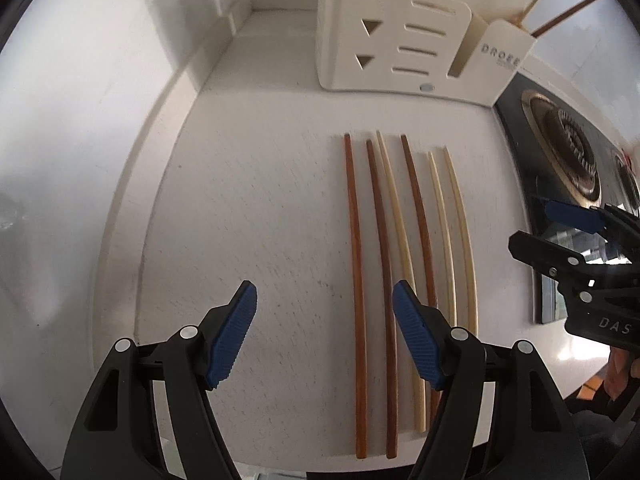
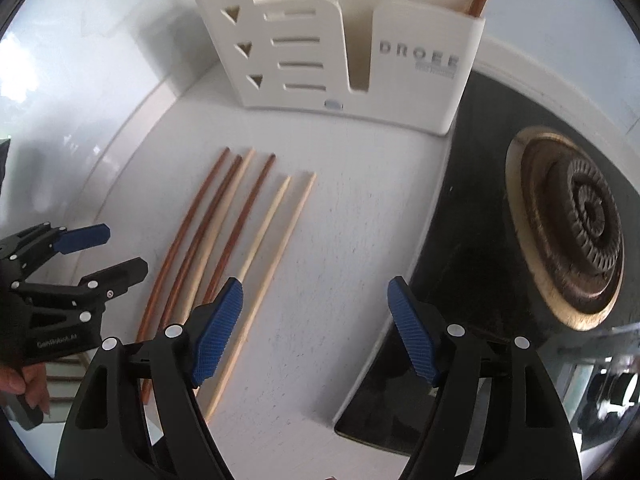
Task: Organize utensils
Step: 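Withdraw both tools back to the chopsticks lying on the counter, then grasp a light chopstick with right tool while left tool grasps a reddish-brown one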
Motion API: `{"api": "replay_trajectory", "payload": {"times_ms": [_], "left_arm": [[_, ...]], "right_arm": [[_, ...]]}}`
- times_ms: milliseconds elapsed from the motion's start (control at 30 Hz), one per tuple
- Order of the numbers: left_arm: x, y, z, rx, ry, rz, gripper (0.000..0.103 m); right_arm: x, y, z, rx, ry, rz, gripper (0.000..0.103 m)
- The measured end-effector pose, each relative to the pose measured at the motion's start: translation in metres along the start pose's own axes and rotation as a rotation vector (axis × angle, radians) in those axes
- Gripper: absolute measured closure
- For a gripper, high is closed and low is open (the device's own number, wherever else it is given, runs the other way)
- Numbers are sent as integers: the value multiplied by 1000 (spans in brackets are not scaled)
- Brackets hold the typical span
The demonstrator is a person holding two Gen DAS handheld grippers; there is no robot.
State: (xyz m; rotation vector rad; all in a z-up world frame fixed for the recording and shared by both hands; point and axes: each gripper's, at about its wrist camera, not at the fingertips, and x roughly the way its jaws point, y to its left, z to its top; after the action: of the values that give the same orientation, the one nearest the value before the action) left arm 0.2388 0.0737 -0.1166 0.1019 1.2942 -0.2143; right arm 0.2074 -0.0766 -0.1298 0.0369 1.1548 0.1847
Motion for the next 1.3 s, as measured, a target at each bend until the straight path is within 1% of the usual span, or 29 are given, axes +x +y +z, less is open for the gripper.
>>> {"api": "replay_trajectory", "payload": {"times_ms": [167,300,500,700,767,800,833,867,1033,1167,1300], "left_arm": [[7,4,-1,5,40,-11,34],[13,6,-1,18,70,-18,37],[18,6,-3,43,90,-42,42],[25,1,-3,78,120,-63,44],[28,-2,-4,91,129,-63,45],[29,-3,-4,97,134,-55,45],[30,-4,-2,103,138,-46,46],[31,-6,-2,109,140,-38,48],[34,-11,2,140,161,-37,48],[36,-15,6,134,179,-37,48],[39,-14,10,124,215,-22,49]], "right_arm": [[12,6,-1,9,59,-4,28],[22,8,-2,27,102,-11,28],[30,17,-4,29,132,-25,28],[41,22,-4,39,180,-44,29],[43,27,-2,32,182,-56,29],[43,29,-2,31,184,-61,31],[42,28,-1,46,180,-69,36],[41,28,-1,54,178,-80,38],[43,39,5,15,217,-113,38],[45,42,12,35,256,-113,39],[47,45,20,27,294,-132,45]]}}
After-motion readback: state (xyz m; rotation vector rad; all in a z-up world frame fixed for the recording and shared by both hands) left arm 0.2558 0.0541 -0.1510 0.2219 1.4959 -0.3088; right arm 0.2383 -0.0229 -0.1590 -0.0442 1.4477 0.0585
